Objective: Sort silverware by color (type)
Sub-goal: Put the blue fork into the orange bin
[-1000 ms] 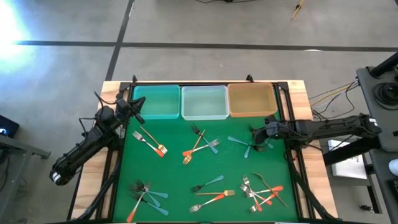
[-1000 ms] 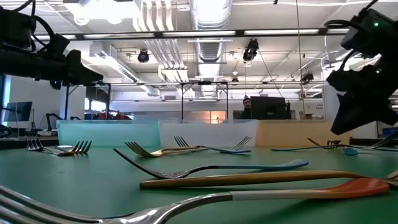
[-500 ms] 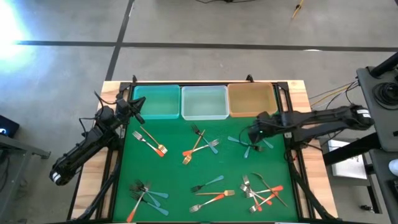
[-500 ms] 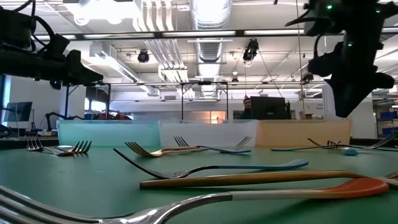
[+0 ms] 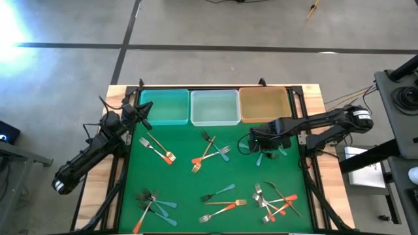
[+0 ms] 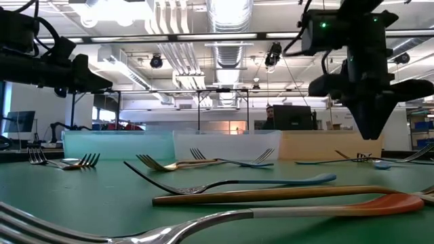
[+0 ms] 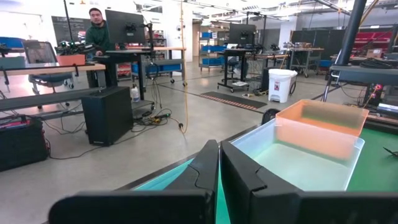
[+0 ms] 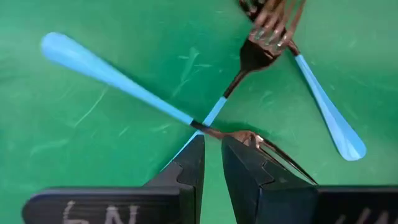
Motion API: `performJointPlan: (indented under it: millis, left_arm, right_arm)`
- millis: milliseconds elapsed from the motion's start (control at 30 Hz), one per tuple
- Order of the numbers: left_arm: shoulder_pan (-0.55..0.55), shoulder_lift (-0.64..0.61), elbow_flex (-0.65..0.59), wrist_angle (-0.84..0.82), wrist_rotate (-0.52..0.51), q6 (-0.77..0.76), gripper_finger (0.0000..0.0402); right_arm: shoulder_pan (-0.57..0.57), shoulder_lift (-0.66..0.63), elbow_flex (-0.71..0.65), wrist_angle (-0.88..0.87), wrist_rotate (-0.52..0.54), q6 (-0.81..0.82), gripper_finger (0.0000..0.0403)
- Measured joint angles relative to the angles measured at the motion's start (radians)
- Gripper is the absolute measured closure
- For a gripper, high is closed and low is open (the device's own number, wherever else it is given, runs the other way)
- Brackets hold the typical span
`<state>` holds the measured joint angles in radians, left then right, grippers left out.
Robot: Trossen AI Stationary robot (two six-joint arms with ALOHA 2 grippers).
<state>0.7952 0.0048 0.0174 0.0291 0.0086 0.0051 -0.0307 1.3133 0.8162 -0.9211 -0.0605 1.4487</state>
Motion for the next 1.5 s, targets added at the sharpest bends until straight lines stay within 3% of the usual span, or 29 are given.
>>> performJointPlan:
  millis: [467, 1500]
  left_arm:
    - [0.0, 0.0, 0.0, 0.0, 0.0, 0.0, 0.0401]
    - [0.0, 0.0, 0.0, 0.0, 0.0, 0.0, 0.0401]
  right_arm:
    - [0.0, 0.122, 0.011, 0.009, 0.003, 0.02, 0.0355]
    - [0.0, 0.128, 0.035, 0.058, 0.089, 0.15, 0.0346]
